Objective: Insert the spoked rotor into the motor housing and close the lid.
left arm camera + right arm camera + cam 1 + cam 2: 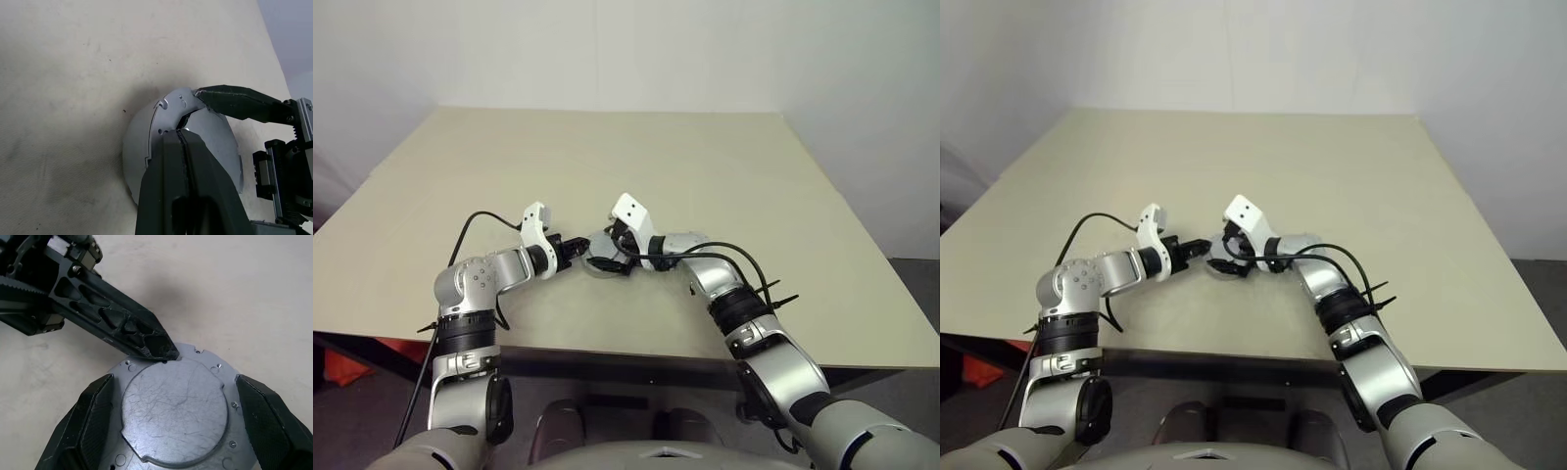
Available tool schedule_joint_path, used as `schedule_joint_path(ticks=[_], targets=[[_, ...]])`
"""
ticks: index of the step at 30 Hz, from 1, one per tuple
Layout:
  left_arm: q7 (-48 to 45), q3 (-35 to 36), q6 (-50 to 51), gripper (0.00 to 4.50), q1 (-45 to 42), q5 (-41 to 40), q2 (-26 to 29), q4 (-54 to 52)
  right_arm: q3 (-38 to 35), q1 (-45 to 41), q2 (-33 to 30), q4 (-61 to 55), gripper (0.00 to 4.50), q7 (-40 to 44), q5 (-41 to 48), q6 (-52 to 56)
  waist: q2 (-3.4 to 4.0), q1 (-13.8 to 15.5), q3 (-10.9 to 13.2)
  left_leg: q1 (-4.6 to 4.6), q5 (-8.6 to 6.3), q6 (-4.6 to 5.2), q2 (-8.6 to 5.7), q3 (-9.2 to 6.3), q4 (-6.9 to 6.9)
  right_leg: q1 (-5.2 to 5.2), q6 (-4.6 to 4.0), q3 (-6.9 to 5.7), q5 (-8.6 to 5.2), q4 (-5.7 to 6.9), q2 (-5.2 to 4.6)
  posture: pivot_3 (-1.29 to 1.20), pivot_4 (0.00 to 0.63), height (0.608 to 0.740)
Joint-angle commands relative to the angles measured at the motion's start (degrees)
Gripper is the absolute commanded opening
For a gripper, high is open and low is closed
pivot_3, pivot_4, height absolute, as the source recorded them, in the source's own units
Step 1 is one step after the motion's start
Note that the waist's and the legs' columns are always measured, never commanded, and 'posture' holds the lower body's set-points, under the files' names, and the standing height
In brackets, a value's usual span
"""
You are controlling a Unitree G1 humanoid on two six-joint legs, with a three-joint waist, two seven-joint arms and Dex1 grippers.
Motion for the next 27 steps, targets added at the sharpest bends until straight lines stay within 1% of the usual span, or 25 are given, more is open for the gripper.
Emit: schedule_joint_path(ticks=[1,3,4,9,13,15,18,22,24,27], targets=[[-0.49,-1.26,2.33,0.0,0.31,-1.05,-0.51,-0.65,-2.91,-0.92,0.98,-3.51,4.48,0.34,3.56,0.79,0.0,0.03,0.0,-0.01,0.0,0.0,-0.01,0.0,-0.06,0.0,-0.01,0.0,0.01,-0.06,0.0,0.0,0.0,0.74],[-0.64,-1.35,2.62,0.0,0.27,-1.23,-0.53,-0.73,-3.92,-1.12,1.34,-4.79,4.48,0.85,5.05,1.32,0.0,0.11,0.0,-0.02,0.03,-0.04,-0.03,0.01,-0.29,0.01,-0.09,-0.01,0.06,-0.27,0.01,0.0,0.0,0.74],[-0.7,-1.38,2.68,0.0,0.25,-1.22,-0.53,-0.74,-4.21,-1.09,1.42,-5.27,4.48,1.18,5.49,1.44,0.0,0.19,0.0,-0.01,0.03,-0.04,-0.06,0.01,-0.37,0.01,-0.31,-0.01,0.19,-0.32,0.01,0.0,0.0,0.74],[-1.03,-1.33,2.74,0.0,0.13,-1.04,-0.47,-0.45,-4.34,-0.87,0.96,-6.57,4.48,1.73,5.85,2.32,0.0,0.81,0.0,-0.02,0.04,-0.05,-0.1,0.02,-0.63,-0.01,-0.35,-0.02,0.21,-0.45,0.01,0.0,0.0,0.74],[-1.24,-1.38,3.04,0.0,0.04,-1.24,-0.5,-0.67,-5.53,-1.62,0.31,-6.02,4.48,-0.27,5.49,4.73,0.0,0.88,0.0,-0.02,0.05,-0.06,-0.1,0.02,-0.66,-0.02,-0.35,-0.02,0.21,-0.47,0.01,0.0,0.0,0.74],[-1.46,-1.64,3.3,0.0,0.08,-1.42,-0.49,-1.02,-7.44,-2.3,-0.12,-5.85,4.48,-2.17,6.25,8.02,0.0,0.92,0.0,-0.02,0.06,-0.07,-0.1,0.02,-0.66,-0.02,-0.35,-0.02,0.21,-0.47,0.01,0.0,0.0,0.74],[-1.6,-1.85,3.23,0.0,0.16,-1.39,-0.6,-1.1,-12.38,-3.75,-1.53,-6.67,4.48,-4.64,9.94,18.8,0.0,0.99,0.0,0.0,0.07,-0.09,-0.11,0.02,-0.66,-0.01,-0.35,-0.02,0.21,-0.47,0.01,0.0,0.0,0.74],[-1.73,-2.0,2.99,0.0,0.47,-1.31,-0.76,-1.21,-16.57,-4.56,-6.19,-9.48,4.48,-3.54,15.33,34.46,0.0,1.22,0.0,-0.02,0.07,-0.09,-0.15,0.0,-0.67,0.01,-0.34,-0.02,0.21,-0.49,0.0,0.0,0.0,0.74],[-1.82,-2.06,2.86,0.0,0.65,-1.25,-0.82,-1.3,-18.31,-4.9,-8.43,-10.33,4.48,-3.13,18.1,42.24,0.0,1.27,0.0,-0.02,0.16,-0.24,-0.18,0.0,-0.68,0.02,-0.33,-0.02,0.2,-0.5,0.0,0.0,0.0,0.74],[-1.87,-2.11,2.51,0.0,0.89,-1.11,-0.96,-1.34,-21.01,-5.15,-10.29,-11.15,4.48,-4.0,21.91,53.71,0.01,1.25,0.0,0.03,0.21,-0.31,-0.16,0.01,-0.72,0.01,-0.32,-0.02,0.2,-0.49,0.01,0.0,0.0,0.74]])
